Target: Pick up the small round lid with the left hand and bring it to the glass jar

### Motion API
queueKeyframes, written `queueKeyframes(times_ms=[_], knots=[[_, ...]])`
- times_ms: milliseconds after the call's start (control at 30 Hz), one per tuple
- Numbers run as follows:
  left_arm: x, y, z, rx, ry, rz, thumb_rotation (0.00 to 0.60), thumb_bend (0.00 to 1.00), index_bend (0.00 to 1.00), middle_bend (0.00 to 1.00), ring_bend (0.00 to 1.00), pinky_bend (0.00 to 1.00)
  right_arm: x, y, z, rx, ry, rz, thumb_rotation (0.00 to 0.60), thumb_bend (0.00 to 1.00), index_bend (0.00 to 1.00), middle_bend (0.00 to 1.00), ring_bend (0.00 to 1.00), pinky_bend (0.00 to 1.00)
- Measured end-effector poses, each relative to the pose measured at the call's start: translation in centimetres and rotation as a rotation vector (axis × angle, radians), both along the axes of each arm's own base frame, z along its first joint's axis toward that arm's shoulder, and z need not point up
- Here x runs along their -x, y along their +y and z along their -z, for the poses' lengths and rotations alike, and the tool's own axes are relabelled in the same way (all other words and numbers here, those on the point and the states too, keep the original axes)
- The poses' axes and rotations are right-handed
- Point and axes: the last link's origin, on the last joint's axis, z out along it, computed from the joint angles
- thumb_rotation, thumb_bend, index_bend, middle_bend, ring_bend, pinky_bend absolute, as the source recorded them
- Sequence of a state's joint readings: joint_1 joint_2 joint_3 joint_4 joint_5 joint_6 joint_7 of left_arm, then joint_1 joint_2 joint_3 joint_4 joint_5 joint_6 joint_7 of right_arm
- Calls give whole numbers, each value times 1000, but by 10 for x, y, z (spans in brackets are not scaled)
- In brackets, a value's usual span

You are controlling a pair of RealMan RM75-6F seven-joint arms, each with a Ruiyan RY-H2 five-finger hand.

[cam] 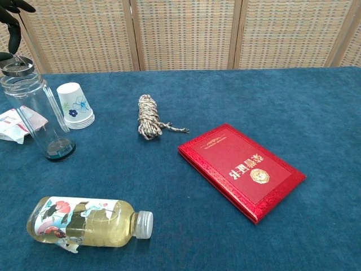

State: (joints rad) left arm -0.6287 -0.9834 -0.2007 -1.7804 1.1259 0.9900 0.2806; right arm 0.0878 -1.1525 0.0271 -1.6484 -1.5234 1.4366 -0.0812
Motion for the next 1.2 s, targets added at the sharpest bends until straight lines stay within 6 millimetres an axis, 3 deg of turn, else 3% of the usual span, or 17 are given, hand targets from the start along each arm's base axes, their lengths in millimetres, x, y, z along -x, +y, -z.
queueKeyframes(times_ms=[1067, 1200], knots=[[15, 2, 14, 18, 14, -49, 600, 447, 588, 0, 0, 0, 1, 0, -2, 10, -6, 2, 600, 0, 3, 0, 0, 0], [15, 2, 12, 10, 17, -51, 600, 446, 509, 0, 0, 0, 0, 0, -2, 9, -6, 1, 600, 0, 3, 0, 0, 0]])
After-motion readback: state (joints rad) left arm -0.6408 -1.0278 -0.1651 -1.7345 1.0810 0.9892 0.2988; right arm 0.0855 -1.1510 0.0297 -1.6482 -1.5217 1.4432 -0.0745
